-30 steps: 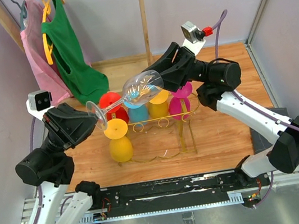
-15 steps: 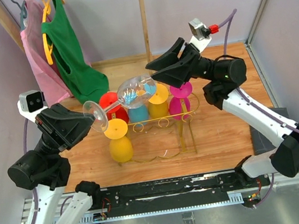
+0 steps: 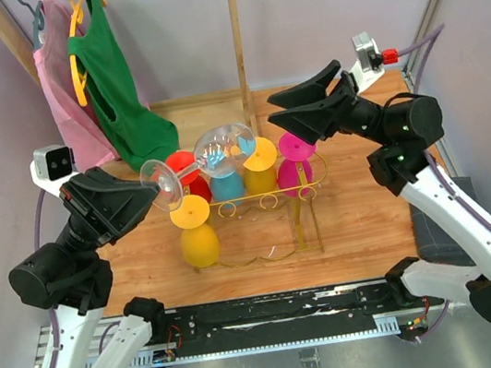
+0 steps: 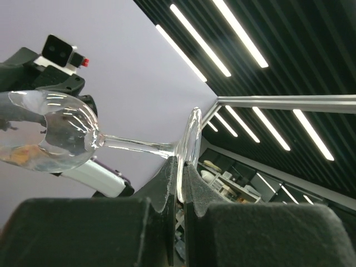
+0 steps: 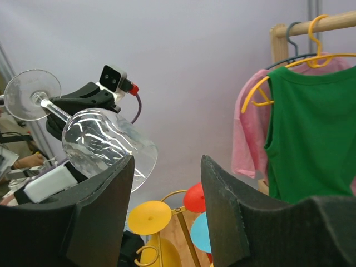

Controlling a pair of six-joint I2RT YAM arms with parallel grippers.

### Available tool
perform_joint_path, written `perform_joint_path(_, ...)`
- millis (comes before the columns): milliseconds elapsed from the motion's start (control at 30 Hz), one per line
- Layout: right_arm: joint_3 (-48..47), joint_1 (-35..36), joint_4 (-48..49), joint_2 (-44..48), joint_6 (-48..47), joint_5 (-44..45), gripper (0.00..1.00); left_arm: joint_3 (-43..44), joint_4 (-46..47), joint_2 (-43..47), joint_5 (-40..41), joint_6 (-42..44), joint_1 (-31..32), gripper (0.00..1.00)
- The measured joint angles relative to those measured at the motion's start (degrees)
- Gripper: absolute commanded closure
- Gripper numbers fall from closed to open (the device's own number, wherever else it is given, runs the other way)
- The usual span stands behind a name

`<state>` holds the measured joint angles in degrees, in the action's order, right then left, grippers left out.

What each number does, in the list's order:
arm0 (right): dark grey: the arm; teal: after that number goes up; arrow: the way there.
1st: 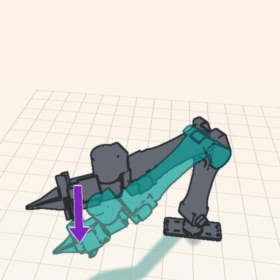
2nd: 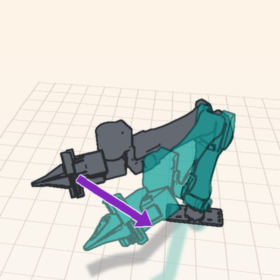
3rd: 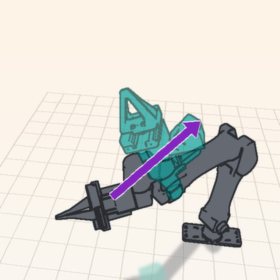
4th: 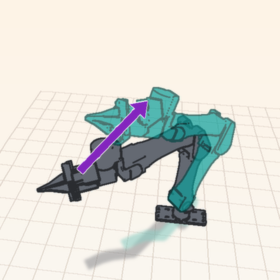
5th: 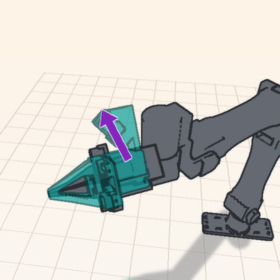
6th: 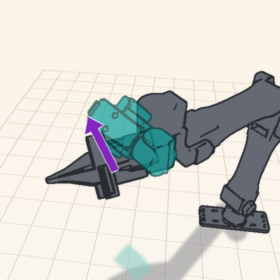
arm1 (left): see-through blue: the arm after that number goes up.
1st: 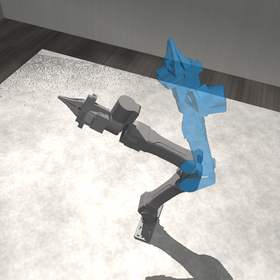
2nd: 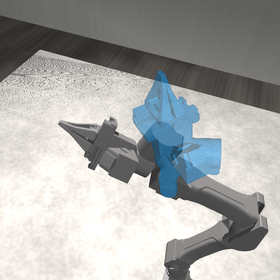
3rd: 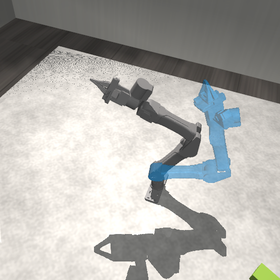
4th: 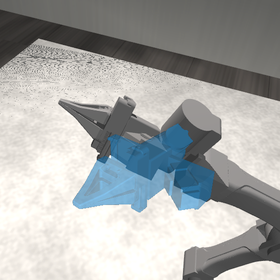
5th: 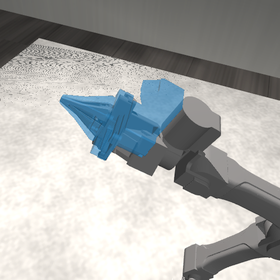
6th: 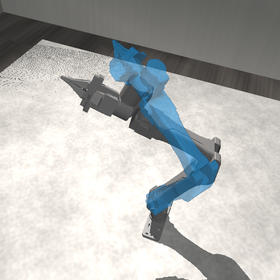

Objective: Place the wine glass upside down on the wine glass rack

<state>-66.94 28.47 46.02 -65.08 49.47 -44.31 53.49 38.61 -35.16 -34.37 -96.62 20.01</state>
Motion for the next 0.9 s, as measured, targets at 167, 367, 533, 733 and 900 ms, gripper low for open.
perform_joint_path(167, 0.11, -0.9, -13.35, 6.91, -10.64, 7.65, 0.45, 0.74, -2.8, -0.46, -0.33, 0.35, 0.0, 1.0)
perform_joint_path(367, 1.79, -1.29, -25.0, 15.87, -21.24, 21.16, 0.46, 1.75, -5.35, -1.64, -1.09, 0.33, 0.0, 1.0)
perform_joint_path(533, 5.01, -1.29, -29.99, 21.03, -26.36, 30.12, 0.46, 3.98, -7.23, -3.63, -1.53, 0.35, 0.07, 1.0)
perform_joint_path(733, 7.15, -1.29, -32.92, 22.58, -29.97, 36.79, 0.46, 5.01, -8.15, -6.12, -1.86, 0.13, 0.83, 1.0)
perform_joint_path(900, 9.84, -1.29, -34.42, 23.87, -31.76, 41.97, 0.46, 7.34, -8.85, -9.05, -3.04, 0.15, 2.27, 1.0)
